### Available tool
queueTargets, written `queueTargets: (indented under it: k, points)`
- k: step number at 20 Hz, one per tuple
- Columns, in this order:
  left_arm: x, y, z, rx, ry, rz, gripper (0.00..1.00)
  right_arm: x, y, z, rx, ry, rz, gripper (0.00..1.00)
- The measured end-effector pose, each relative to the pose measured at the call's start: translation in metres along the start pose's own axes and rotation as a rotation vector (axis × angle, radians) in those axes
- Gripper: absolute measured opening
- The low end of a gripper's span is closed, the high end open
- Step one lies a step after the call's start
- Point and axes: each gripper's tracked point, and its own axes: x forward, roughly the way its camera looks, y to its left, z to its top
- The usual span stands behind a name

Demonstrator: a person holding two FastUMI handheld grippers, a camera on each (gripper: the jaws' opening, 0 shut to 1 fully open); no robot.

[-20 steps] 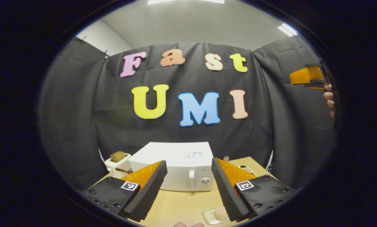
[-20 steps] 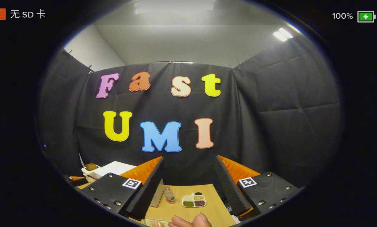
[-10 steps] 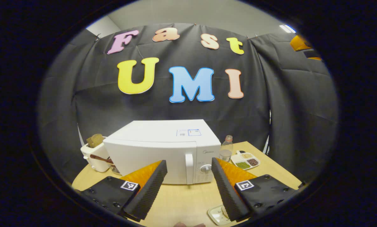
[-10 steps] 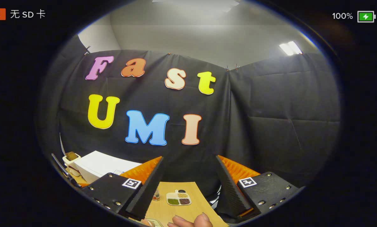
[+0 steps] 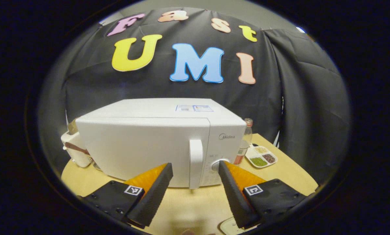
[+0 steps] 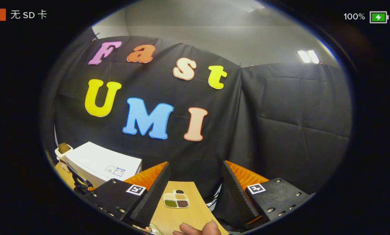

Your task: Open the microwave oven with the left hand, put the food in, and close the microwave oven.

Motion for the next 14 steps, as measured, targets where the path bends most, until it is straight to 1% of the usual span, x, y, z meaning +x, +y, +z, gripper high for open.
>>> queueTargets:
  k: [2,3,4,5,6,7,9,10,11,12,13,14]
  points:
    - [0.016,0.005,-0.009,-0.010,0.018,0.000,0.96,0.005,0.001,-0.004,-0.005,0.011,-0.011,0.97]
    - [0.022,0.008,-0.012,-0.011,0.028,-0.001,0.94,0.007,0.003,-0.006,-0.005,0.019,-0.012,0.97]
    - [0.026,0.010,-0.014,-0.009,0.034,-0.002,0.94,0.010,0.003,-0.007,-0.004,0.025,-0.013,0.97]
    - [0.030,0.010,-0.015,-0.006,0.034,-0.004,0.92,0.011,0.004,-0.008,-0.002,0.030,-0.014,0.94]
    - [0.035,0.010,-0.015,-0.003,0.035,-0.007,0.89,0.012,0.005,-0.011,-0.001,0.037,-0.013,0.94]
    - [0.040,0.010,-0.017,0.006,0.033,-0.009,0.84,0.011,0.007,-0.012,0.000,0.039,-0.013,0.97]
    - [0.051,0.004,-0.015,0.022,0.023,-0.026,0.72,0.010,0.006,-0.010,-0.003,0.036,-0.017,0.97]
    - [0.054,0.000,-0.017,0.028,0.029,-0.031,0.64,0.009,0.005,-0.009,-0.004,0.032,-0.020,0.97]
    - [0.051,-0.002,-0.018,0.038,0.038,-0.013,0.55,0.007,0.004,-0.007,-0.001,0.027,-0.024,0.97]
    - [0.042,-0.001,-0.015,0.053,0.028,0.005,0.38,0.004,0.003,-0.005,0.004,0.022,-0.025,0.97]
    - [0.051,-0.001,-0.018,0.043,0.029,0.008,0.38,0.002,0.001,-0.004,0.008,0.016,-0.028,0.97]
    - [0.049,-0.003,-0.017,0.034,0.020,-0.001,0.34,-0.001,0.000,-0.004,0.010,0.012,-0.030,0.97]
